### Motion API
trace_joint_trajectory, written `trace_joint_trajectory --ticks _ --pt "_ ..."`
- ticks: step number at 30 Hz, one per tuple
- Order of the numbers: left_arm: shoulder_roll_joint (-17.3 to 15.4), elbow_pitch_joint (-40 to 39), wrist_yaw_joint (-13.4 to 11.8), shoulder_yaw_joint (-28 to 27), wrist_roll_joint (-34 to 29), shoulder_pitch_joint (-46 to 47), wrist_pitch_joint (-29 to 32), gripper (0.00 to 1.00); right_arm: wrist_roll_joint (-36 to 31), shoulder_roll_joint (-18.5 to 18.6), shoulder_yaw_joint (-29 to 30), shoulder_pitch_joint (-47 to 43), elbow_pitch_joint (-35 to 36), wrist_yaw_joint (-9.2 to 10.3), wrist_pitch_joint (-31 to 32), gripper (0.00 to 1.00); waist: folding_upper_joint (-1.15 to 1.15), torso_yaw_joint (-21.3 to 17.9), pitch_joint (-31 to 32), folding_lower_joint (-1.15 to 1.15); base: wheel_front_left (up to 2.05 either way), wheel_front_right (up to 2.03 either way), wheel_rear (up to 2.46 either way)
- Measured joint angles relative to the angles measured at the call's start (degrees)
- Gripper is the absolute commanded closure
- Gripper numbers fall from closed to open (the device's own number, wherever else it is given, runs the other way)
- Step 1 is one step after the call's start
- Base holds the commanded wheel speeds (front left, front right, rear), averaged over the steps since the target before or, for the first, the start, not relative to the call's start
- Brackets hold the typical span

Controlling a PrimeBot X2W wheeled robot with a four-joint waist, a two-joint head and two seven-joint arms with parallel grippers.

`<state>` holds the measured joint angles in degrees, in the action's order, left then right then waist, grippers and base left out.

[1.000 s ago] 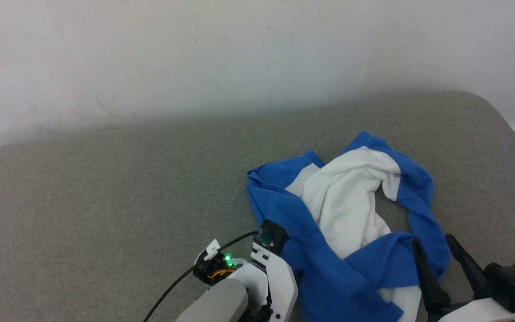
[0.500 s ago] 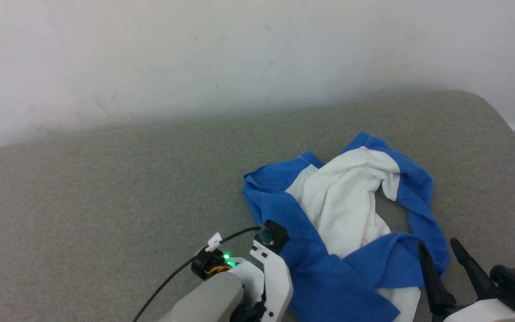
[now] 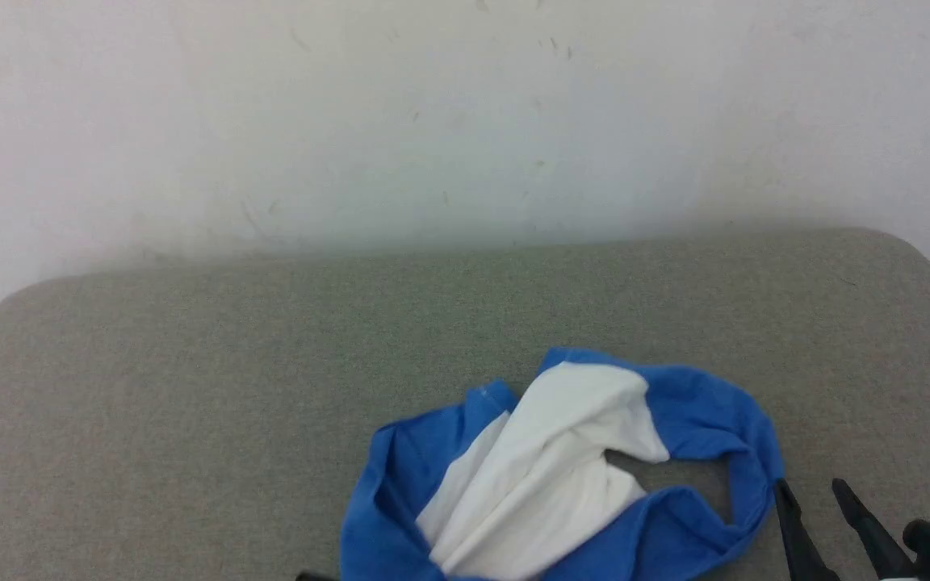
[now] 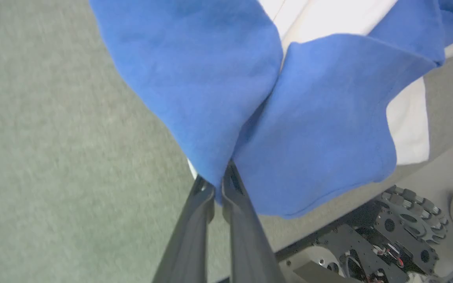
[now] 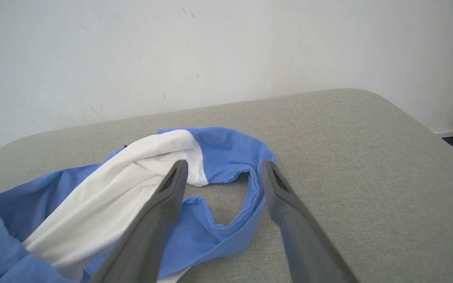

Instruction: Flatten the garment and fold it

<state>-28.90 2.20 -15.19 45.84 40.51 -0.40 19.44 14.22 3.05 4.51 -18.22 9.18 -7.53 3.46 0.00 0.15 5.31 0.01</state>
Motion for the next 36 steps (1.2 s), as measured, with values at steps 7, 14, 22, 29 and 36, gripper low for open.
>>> trace_joint_trajectory --ticks 7,14,22,29,36 --pt "-2.6 -8.6 -7.7 -2.7 6.3 -15.1 0.1 1.00 -0.2 0.0 0.3 -0.8 0.3 0.00 0.5 0.00 0.00 1.6 1.4 0.00 0.00 0.00 0.00" --pt "-1.0 -12.1 -9.6 -7.0 4.0 -15.6 -10.4 0.00 -0.6 0.0 0.6 -1.9 1.3 0.00 1.6 0.00 0.00 2.7 3.0 0.00 0.00 0.00 0.00" --pt "-1.5 -14.2 -10.1 -14.6 -3.8 -8.1 -26.1 0.00 -0.1 0.0 1.8 -1.6 -1.2 0.00 6.2 0.00 0.00 3.6 3.1 -0.01 0.00 0.00 0.00" --pt "-1.1 -9.1 -9.6 -17.7 -7.9 -5.4 -33.3 0.00 3.2 4.0 -0.7 6.3 -10.8 0.00 14.1 0.00 -0.01 3.3 1.7 -0.01 0.00 0.00 0.00" --pt "1.8 -6.4 -8.0 -20.3 -8.9 -5.4 -34.1 0.00 7.6 8.1 -6.3 15.5 -28.0 0.01 25.4 0.00 -0.01 4.4 -0.1 -0.01 0.00 0.00 0.00"
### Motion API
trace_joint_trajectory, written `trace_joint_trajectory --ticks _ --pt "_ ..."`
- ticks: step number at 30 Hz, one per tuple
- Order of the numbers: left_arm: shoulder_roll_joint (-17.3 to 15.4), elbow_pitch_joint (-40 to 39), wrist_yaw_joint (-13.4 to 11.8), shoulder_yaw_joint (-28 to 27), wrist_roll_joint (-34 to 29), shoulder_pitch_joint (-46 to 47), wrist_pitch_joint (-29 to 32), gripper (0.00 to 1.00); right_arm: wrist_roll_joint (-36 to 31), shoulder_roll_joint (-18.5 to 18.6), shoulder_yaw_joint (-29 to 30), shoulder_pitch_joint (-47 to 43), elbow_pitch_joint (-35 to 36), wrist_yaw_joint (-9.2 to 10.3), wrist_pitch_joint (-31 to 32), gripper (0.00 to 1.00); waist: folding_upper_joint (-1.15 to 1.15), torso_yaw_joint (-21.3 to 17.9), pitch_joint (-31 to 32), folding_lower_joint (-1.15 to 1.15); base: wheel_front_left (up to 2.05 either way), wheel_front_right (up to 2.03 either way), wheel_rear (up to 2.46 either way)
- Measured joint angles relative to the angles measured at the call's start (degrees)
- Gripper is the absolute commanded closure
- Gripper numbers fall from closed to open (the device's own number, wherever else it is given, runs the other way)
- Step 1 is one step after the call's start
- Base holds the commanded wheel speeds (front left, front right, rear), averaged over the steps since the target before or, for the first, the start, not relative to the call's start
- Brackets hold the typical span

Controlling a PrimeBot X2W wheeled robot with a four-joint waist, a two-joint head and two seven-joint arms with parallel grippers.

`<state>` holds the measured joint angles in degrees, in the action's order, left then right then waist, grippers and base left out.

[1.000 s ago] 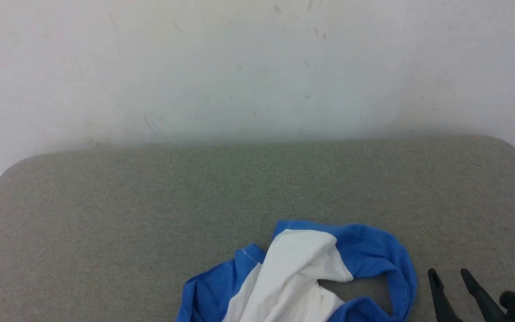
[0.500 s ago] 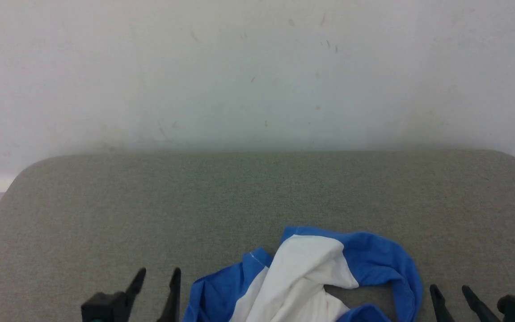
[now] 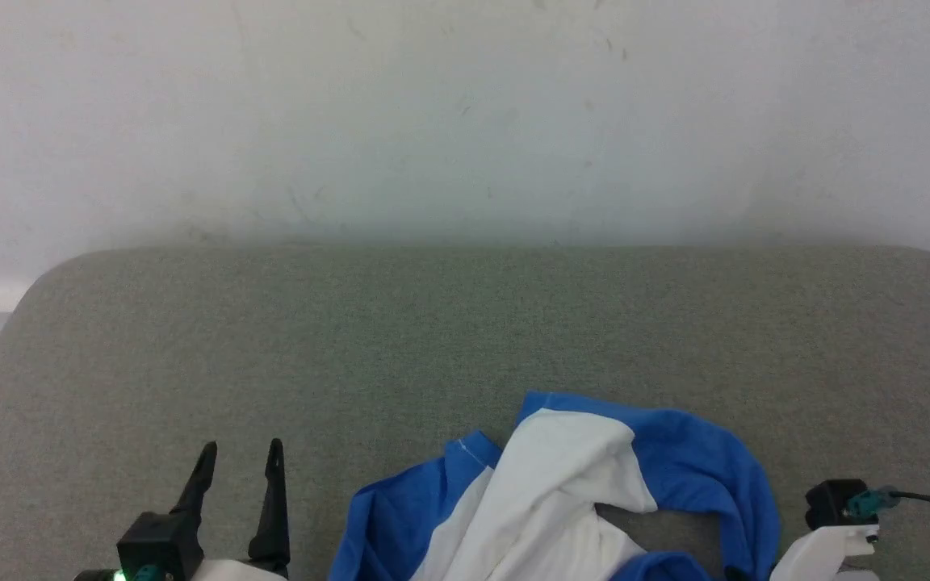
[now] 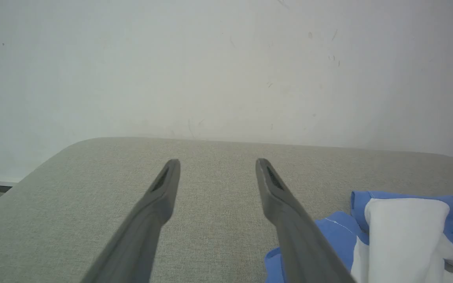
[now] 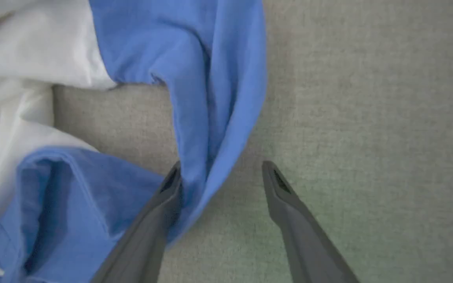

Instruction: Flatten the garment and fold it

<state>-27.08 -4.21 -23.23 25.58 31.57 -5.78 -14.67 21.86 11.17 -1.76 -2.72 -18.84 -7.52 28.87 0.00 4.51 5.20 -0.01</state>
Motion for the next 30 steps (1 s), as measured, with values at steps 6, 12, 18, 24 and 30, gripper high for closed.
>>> trace_joint_trajectory --ticks 6,12,18,24,30 --pt "2.6 0.9 1.5 -1.8 -1.5 0.0 0.0 0.00 3.5 2.7 -3.7 2.8 -3.7 -0.04 3.8 1.00 0.00 1.5 -0.7 0.00 0.00 0.00 0.00" --pt "4.4 1.3 2.6 -4.2 -2.9 -1.2 -0.1 0.00 1.1 8.9 5.3 2.5 4.3 -0.03 -0.1 1.00 0.00 0.6 -0.1 0.00 0.00 0.00 0.00" --pt "6.0 2.3 4.1 -5.2 -3.5 -2.3 -0.1 0.00 -2.2 7.5 16.5 -8.1 9.5 -0.02 6.0 1.00 0.00 -0.5 0.4 0.01 0.00 0.00 0.00" --pt "6.9 3.7 5.1 -6.5 -4.0 -2.3 -0.1 0.00 -4.1 -0.1 20.5 -15.1 6.0 -0.01 2.7 0.00 0.00 -0.8 -0.1 0.01 0.00 0.00 0.00" --pt "7.1 4.7 6.0 -7.5 -4.0 -2.3 -0.1 0.00 -8.1 -3.7 22.3 -12.9 9.4 -0.02 -14.8 0.00 0.00 -0.7 -0.1 0.01 0.00 0.00 0.00"
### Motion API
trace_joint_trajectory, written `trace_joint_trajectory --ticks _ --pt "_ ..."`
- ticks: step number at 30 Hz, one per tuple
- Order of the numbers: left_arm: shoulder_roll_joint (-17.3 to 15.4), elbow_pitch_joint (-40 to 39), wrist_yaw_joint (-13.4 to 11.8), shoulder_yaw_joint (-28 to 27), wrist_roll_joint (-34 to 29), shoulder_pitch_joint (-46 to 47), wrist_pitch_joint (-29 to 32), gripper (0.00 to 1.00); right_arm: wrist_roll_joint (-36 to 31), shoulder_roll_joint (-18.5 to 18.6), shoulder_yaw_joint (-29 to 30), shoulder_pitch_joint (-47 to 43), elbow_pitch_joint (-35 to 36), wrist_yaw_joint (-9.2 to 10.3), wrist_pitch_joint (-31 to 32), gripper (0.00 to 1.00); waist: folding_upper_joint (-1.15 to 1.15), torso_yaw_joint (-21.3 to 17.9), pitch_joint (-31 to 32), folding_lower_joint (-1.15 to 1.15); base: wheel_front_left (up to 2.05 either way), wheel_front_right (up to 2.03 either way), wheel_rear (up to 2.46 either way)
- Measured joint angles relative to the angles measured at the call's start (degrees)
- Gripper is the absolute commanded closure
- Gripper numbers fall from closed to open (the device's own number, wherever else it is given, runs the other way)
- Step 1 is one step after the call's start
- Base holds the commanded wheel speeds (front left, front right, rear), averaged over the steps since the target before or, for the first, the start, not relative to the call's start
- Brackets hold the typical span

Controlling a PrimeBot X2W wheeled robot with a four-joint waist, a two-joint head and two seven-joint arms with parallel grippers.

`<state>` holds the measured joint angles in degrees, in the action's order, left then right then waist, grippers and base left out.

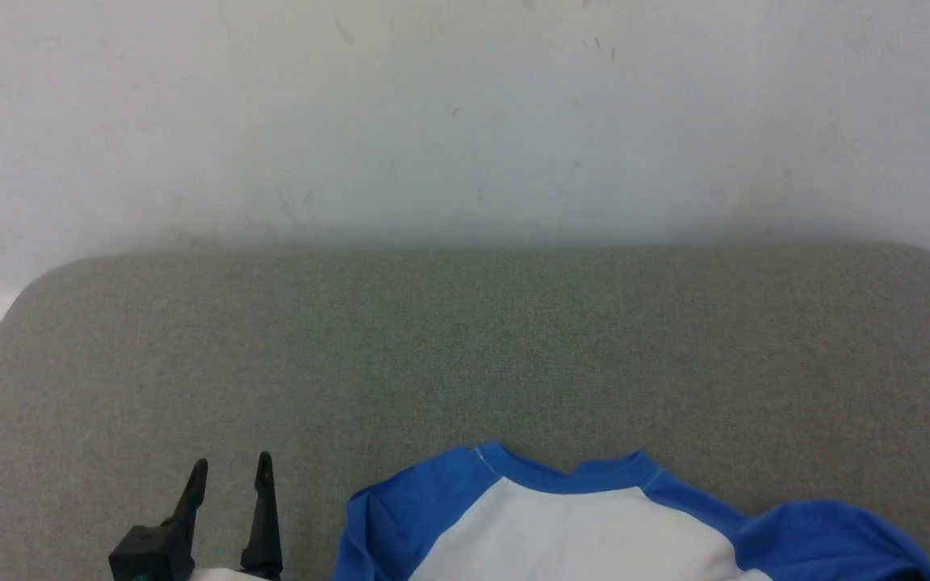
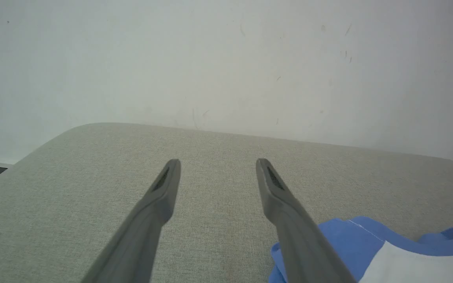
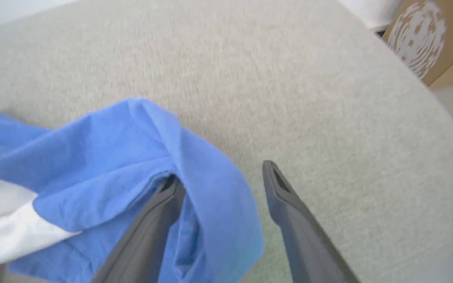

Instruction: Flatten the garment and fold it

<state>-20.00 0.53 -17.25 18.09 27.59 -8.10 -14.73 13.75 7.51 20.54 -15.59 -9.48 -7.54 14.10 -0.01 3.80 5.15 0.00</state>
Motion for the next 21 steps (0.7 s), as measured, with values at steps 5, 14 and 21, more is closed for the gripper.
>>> trace_joint_trajectory --ticks 5,14,21 --pt "-0.1 0.1 0.0 -1.1 0.1 -0.3 0.0 0.00 -1.7 -1.3 0.2 0.4 5.8 0.01 -6.0 0.00 0.00 -0.1 0.9 0.00 0.00 0.00 0.00" --pt "-1.6 -0.7 0.0 -1.5 0.2 -1.3 1.4 0.00 -3.7 -2.5 -8.2 0.5 16.7 0.01 -8.3 0.00 0.00 -0.8 1.7 0.00 0.00 0.00 0.00" --pt "-3.3 -1.2 1.7 0.9 -0.4 0.8 5.6 0.00 -5.4 -3.1 -16.6 0.0 22.6 0.01 -7.1 0.00 0.00 -2.6 1.2 0.00 0.00 0.00 0.00"
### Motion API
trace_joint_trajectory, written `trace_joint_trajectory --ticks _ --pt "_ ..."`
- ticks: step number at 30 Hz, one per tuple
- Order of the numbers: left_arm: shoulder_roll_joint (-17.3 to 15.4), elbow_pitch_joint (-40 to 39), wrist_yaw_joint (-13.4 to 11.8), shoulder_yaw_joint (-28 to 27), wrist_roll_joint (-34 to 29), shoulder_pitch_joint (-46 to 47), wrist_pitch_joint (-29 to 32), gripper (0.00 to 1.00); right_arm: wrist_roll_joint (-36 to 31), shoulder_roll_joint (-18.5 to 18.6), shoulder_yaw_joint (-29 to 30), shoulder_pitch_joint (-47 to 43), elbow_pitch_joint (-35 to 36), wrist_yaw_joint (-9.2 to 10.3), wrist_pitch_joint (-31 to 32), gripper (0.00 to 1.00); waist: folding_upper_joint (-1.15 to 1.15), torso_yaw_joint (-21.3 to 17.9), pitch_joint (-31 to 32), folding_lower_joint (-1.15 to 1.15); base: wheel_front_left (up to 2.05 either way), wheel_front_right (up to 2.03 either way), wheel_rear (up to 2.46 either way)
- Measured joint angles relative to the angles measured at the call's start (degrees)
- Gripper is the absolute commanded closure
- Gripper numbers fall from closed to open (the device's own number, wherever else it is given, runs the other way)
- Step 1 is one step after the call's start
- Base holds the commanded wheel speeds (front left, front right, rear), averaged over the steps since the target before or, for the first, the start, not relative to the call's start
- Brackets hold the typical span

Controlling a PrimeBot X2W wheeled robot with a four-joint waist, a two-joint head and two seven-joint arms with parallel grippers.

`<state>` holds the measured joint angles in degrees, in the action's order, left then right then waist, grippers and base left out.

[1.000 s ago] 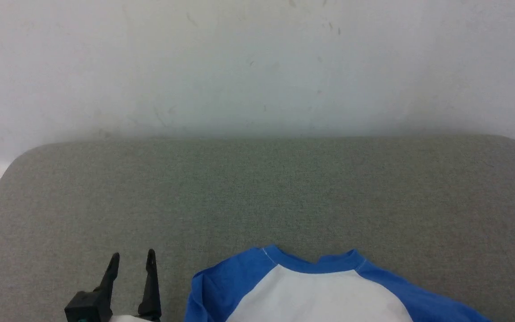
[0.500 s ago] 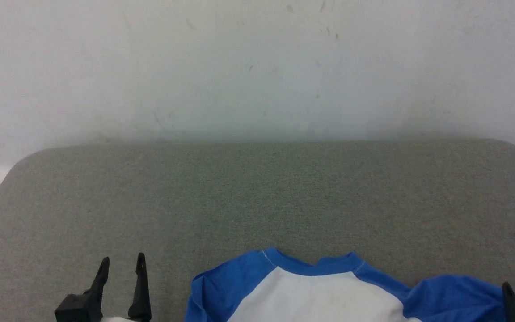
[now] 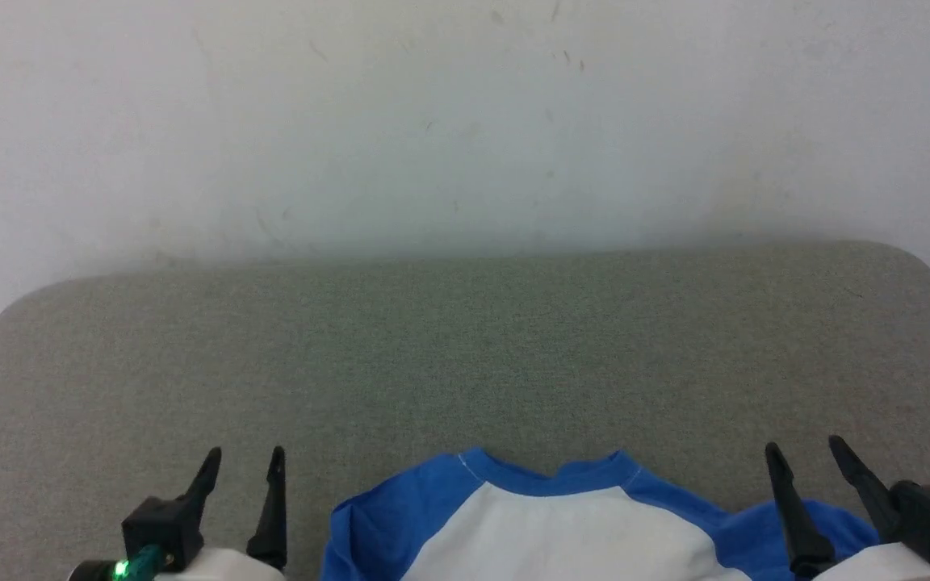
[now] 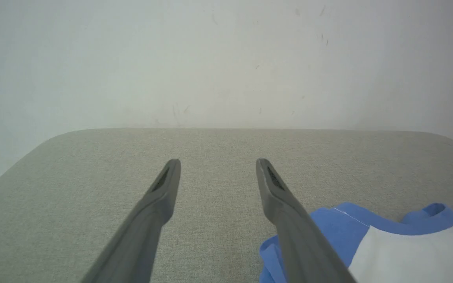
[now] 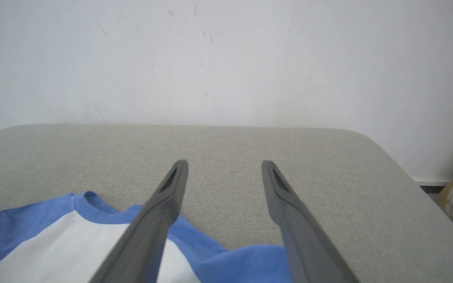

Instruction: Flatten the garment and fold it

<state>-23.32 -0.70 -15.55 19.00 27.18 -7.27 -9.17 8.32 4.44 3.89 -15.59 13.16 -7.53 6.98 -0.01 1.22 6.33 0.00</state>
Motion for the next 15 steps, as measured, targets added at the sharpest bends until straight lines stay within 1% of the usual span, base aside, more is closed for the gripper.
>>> trace_joint_trajectory --ticks 3,6,9,11,15 --pt "-0.3 0.5 3.0 3.0 -0.6 4.4 2.9 0.00 -0.1 -0.1 -1.9 0.0 2.1 -0.01 0.6 0.00 0.00 -0.6 -0.8 0.00 0.00 0.00 0.00" --pt "0.1 3.3 7.4 6.9 -0.5 10.4 8.2 0.00 -0.1 -0.1 -2.9 0.0 3.4 -0.01 1.1 0.00 0.00 -1.0 -1.9 0.00 0.00 0.00 0.00" --pt "1.2 7.8 11.6 10.5 -0.3 16.4 14.3 0.00 0.1 0.0 -3.6 0.1 3.5 -0.01 1.5 0.00 0.00 -1.5 -3.3 -0.01 0.00 0.00 0.00" --pt "1.9 11.6 14.0 13.1 0.0 19.7 19.5 0.00 0.3 -0.1 -4.0 0.2 3.4 -0.01 1.6 0.00 0.00 -1.8 -4.2 -0.01 0.00 0.00 0.00" --pt "2.7 19.5 17.3 16.7 0.1 24.1 27.3 0.00 0.9 0.0 -4.6 1.2 2.7 -0.01 1.6 0.00 0.00 -2.9 -5.7 -0.01 0.00 0.00 0.00"
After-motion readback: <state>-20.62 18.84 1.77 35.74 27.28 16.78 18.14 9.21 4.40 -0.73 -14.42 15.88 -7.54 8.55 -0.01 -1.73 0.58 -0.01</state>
